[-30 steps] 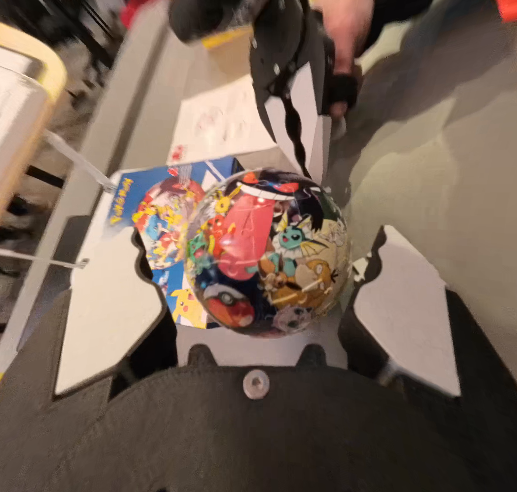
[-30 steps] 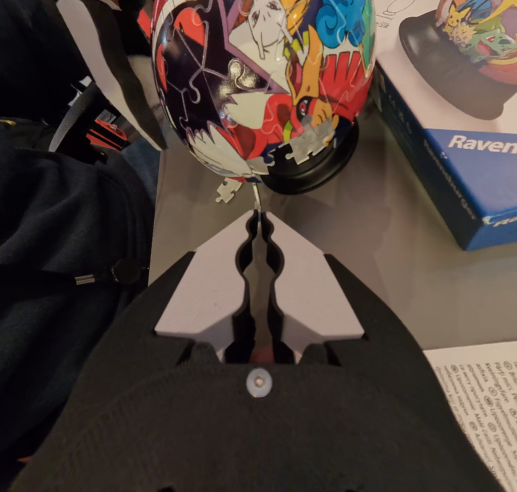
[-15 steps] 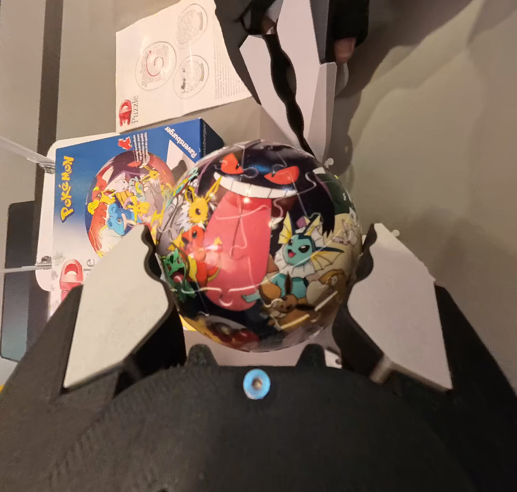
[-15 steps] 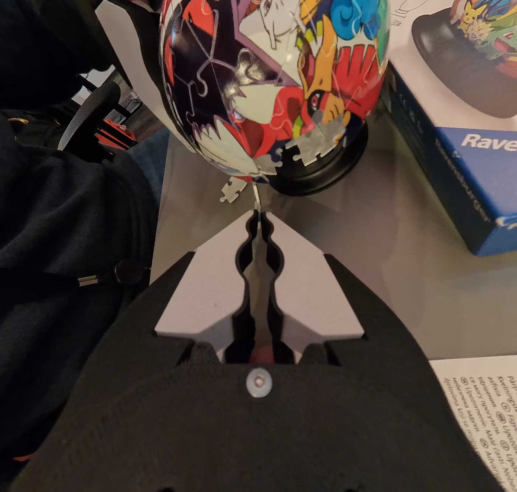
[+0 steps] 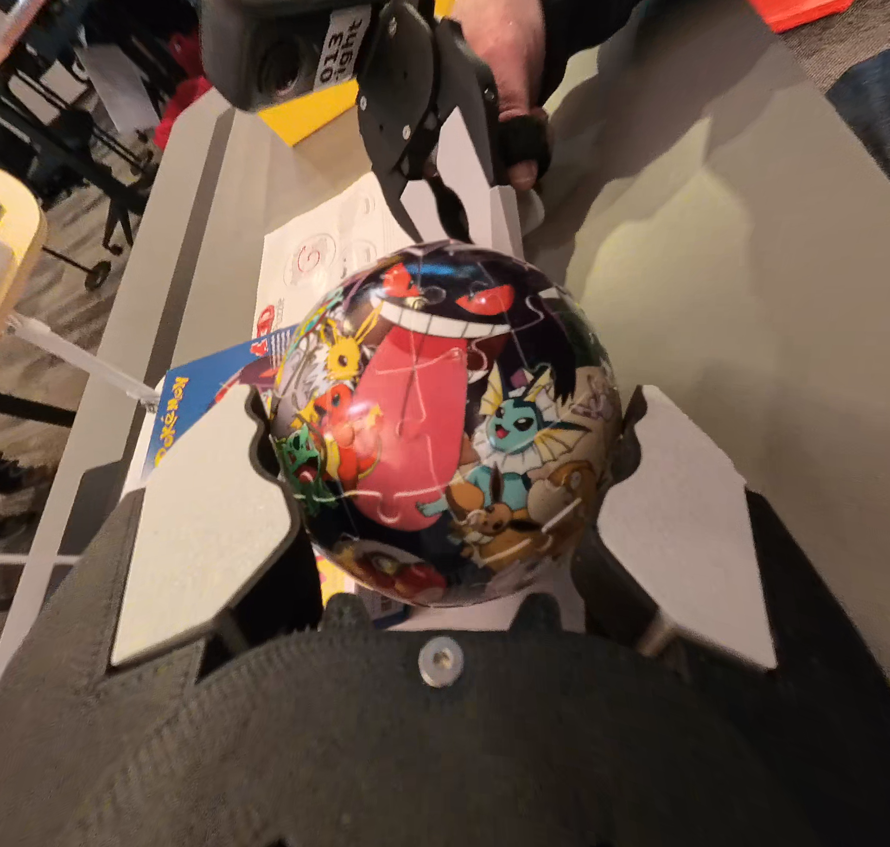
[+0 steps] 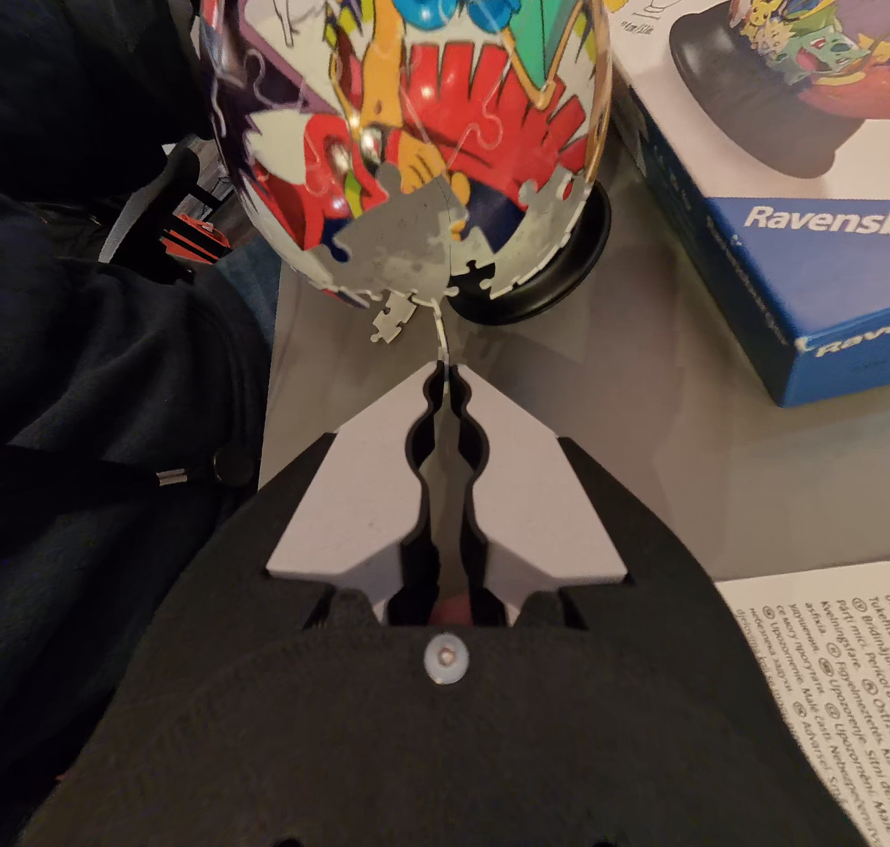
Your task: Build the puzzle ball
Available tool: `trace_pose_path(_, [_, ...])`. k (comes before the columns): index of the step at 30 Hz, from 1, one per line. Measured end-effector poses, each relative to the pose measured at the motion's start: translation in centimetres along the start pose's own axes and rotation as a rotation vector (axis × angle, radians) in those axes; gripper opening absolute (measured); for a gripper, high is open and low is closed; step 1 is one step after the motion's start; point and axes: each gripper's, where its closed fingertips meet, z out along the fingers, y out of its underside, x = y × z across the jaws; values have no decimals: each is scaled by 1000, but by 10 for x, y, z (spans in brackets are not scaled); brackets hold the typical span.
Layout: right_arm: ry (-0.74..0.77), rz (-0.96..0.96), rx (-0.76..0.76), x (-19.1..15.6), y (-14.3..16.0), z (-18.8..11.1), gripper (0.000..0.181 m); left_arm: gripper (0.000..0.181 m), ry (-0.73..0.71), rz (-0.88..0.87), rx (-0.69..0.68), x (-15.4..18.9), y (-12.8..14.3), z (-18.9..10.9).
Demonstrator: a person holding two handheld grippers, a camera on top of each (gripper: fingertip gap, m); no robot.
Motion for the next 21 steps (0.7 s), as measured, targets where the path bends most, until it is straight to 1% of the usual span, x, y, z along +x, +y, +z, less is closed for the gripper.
trace_pose_path(7, [2,31,-35,3,-10,12,0,135,39,77,23,1,4,2])
trace_pose_path(13, [4,47,-54,9,-18,26,0,135,55,169,-1,3,10,2])
trace_pose_path(21, [50,30,-129,14,-17,35,0,135,46,227,1,6,12,2])
